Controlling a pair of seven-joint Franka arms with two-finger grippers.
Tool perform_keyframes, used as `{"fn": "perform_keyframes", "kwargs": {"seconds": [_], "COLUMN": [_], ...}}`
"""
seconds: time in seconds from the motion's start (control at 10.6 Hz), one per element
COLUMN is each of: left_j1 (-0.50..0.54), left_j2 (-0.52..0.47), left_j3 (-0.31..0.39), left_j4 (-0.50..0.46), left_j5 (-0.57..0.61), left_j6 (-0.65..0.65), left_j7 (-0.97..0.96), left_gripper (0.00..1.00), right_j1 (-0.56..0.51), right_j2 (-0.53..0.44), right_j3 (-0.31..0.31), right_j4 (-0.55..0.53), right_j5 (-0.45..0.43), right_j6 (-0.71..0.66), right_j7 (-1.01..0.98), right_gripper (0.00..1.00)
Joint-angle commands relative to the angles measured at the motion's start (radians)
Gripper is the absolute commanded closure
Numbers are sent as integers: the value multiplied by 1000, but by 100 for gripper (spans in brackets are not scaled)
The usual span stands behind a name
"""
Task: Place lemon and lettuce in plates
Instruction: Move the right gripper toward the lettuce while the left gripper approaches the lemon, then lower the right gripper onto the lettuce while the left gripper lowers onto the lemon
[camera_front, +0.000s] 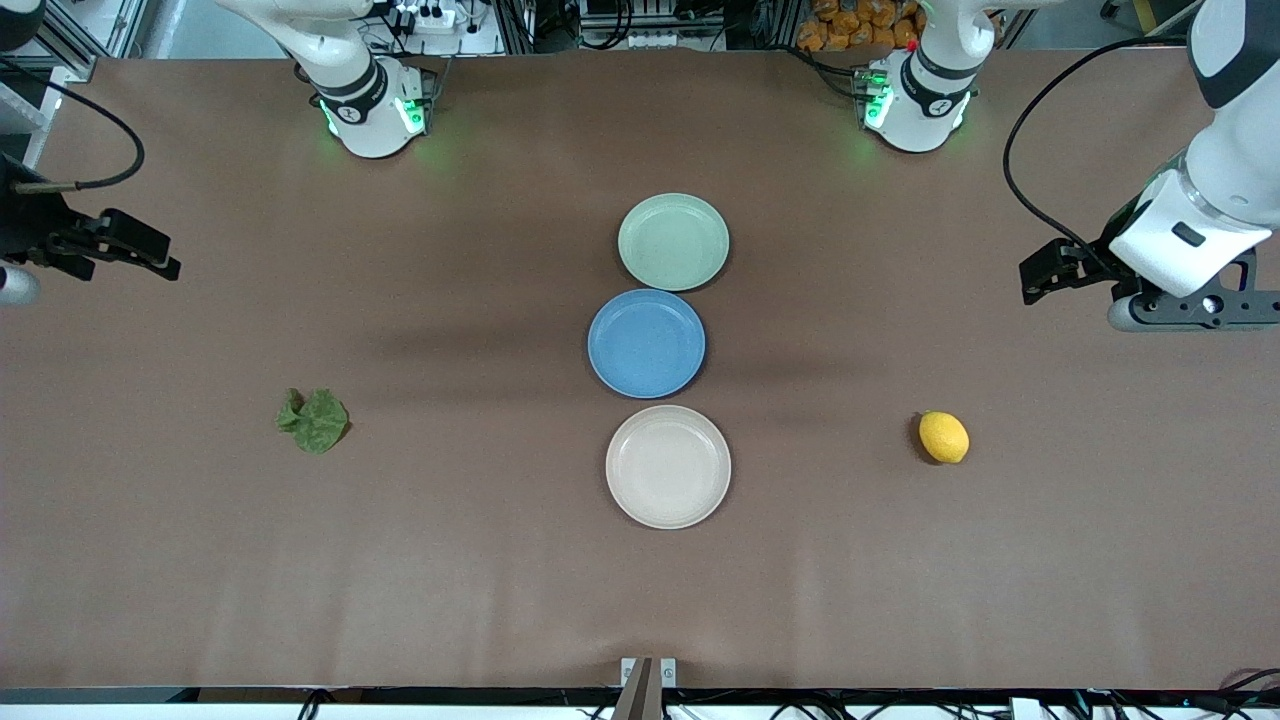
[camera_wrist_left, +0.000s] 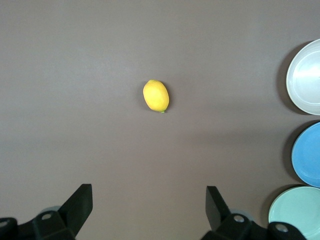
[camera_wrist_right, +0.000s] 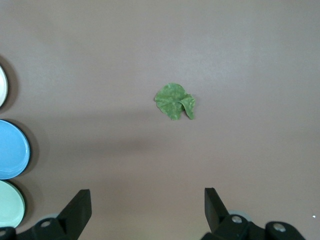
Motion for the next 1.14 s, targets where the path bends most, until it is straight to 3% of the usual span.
{"fn": "perform_keyframes", "kwargs": {"seconds": [0.0,0.66,1.04], "left_j1": [11,61,58], "left_j2": [27,203,332], "left_j3": [5,9,9], "left_j4": [3,5,6], "left_j5": [-9,10,43], "left_j6": [3,135,239], "left_j7": [-11,3,-1], "left_gripper": [0,0,0], "right_j1": [-10,-55,-61], "right_j2": [28,213,241], "right_j3": [4,2,1], "right_j4": [-5,-34,-165], "right_j5": [-7,-7,-9], "right_j6": [4,65,301], "right_j7": [-6,-6,-6], "right_gripper": [0,0,0]}}
